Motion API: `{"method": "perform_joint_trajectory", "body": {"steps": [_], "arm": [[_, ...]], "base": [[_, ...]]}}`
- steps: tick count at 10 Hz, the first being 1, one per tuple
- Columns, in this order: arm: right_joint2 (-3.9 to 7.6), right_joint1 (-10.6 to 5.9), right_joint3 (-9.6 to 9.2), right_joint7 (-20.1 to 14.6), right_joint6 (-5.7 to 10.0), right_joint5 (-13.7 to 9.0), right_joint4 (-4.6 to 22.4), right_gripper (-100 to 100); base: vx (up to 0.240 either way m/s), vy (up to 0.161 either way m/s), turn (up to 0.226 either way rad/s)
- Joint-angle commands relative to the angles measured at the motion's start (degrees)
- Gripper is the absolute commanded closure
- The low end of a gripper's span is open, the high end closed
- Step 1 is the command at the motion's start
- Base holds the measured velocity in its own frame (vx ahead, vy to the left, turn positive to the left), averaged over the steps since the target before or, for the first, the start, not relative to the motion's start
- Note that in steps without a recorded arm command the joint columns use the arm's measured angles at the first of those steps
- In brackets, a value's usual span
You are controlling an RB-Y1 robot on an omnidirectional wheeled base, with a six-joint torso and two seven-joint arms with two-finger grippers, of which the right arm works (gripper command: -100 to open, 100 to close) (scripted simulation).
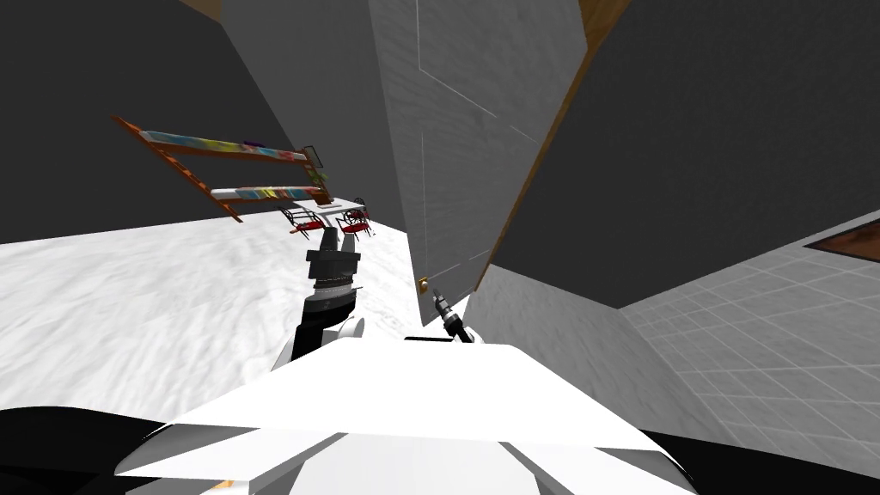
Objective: Push the door open
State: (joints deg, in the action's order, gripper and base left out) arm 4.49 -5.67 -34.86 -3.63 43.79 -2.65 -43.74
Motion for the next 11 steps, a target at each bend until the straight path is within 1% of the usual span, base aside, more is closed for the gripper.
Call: {"method": "perform_joint_trajectory", "body": {"steps": [1, 2, 3, 4, 7, 11], "arm": [[-0.32, 0.18, -0.22, -0.28, -0.15, -0.12, -0.41, -100], [-0.58, 0.29, -0.34, -0.43, -0.22, -0.18, -0.65, -100], [-0.61, -0.12, -0.2, -0.34, 0.17, -0.17, 0.24, -100], [-0.47, -0.12, -0.01, -0.2, 0.43, -0.21, 0.48, -100], [-0.54, -0.16, 0.35, 0.11, 0.82, -0.26, 0.83, -100], [-1.38, -0.22, 0.9, 0.57, 1.42, -0.34, 1.36, -100]], "base": [[-0.253, -0.099, -0.047], [-0.252, -0.096, -0.042], [-0.107, -0.041, -0.002], [0.066, 0.068, 0.035], [0.191, 0.13, 0.019], [0.171, 0.122, 0.023]]}}
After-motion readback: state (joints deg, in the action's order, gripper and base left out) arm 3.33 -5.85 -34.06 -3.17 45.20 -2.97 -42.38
